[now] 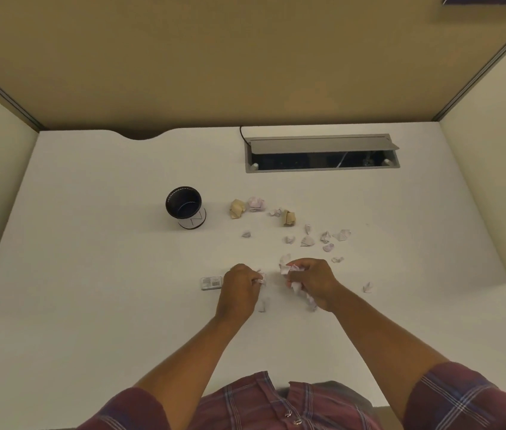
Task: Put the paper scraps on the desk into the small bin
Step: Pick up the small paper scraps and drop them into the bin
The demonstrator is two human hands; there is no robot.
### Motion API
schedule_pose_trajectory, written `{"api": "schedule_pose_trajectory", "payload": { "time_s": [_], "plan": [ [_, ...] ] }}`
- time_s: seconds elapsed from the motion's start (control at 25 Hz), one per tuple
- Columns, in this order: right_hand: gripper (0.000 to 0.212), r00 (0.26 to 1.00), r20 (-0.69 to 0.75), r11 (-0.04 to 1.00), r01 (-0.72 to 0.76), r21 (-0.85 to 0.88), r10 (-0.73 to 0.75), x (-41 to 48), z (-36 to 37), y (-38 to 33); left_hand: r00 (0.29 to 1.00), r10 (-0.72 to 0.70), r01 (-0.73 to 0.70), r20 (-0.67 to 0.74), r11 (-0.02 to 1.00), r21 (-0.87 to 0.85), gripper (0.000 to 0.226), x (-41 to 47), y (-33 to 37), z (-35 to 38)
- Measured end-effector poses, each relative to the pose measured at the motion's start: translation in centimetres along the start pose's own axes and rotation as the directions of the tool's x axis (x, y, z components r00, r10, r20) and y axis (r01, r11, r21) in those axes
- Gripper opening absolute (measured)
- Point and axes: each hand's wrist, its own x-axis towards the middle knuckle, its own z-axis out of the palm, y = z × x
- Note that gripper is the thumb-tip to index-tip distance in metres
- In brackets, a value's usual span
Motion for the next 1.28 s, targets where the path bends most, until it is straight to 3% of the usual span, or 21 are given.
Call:
{"api": "schedule_pose_trajectory", "payload": {
  "time_s": [0.12,0.28,0.52,0.6,0.72,0.8,0.96,1.12,1.28],
  "plan": [
    [0.015,0.998,0.064,0.992,-0.023,0.123,0.015,-0.4,3.1,-2.8,0.997,-0.049,0.049,-0.055,0.999,-0.015,0.010,-0.1,-2.1,-2.4],
    [0.020,0.994,0.099,0.993,0.025,0.116,-0.037,0.3,8.6,-8.1,0.989,-0.121,0.121,-0.080,0.993,-0.010,0.007,-0.4,-5.4,-5.8],
    [0.014,0.972,0.068,0.958,0.234,-0.169,-0.225,2.9,17.1,-16.9,0.974,-0.129,0.134,-0.186,0.991,0.017,0.010,-1.4,-9.7,-10.6],
    [0.012,0.941,0.053,0.855,0.327,-0.402,-0.335,4.9,19.8,-18.5,0.966,-0.149,0.153,-0.212,0.988,0.001,0.015,-1.6,-11.0,-11.8],
    [0.014,0.861,0.191,0.482,0.432,-0.762,-0.471,7.6,23.0,-19.3,0.956,-0.172,0.173,-0.236,0.985,-0.020,0.016,-1.9,-12.6,-13.3],
    [0.016,0.833,0.283,0.315,0.462,-0.829,-0.476,8.8,24.7,-18.9,0.951,-0.189,0.188,-0.243,0.982,-0.027,0.014,-1.9,-13.7,-13.9],
    [0.013,0.844,0.361,0.178,0.456,-0.872,-0.397,9.6,26.3,-18.2,0.946,-0.201,0.195,-0.256,0.980,-0.046,0.011,-1.5,-15.0,-14.8],
    [0.018,0.815,0.350,0.203,0.481,-0.853,-0.461,9.5,25.7,-17.7,0.945,-0.173,0.165,-0.278,0.985,-0.052,0.012,-0.9,-15.1,-15.2],
    [0.028,0.825,0.271,0.365,0.482,-0.797,-0.496,8.5,23.8,-17.8,0.949,-0.136,0.119,-0.284,0.990,-0.075,0.010,0.1,-14.7,-15.5]
  ]
}}
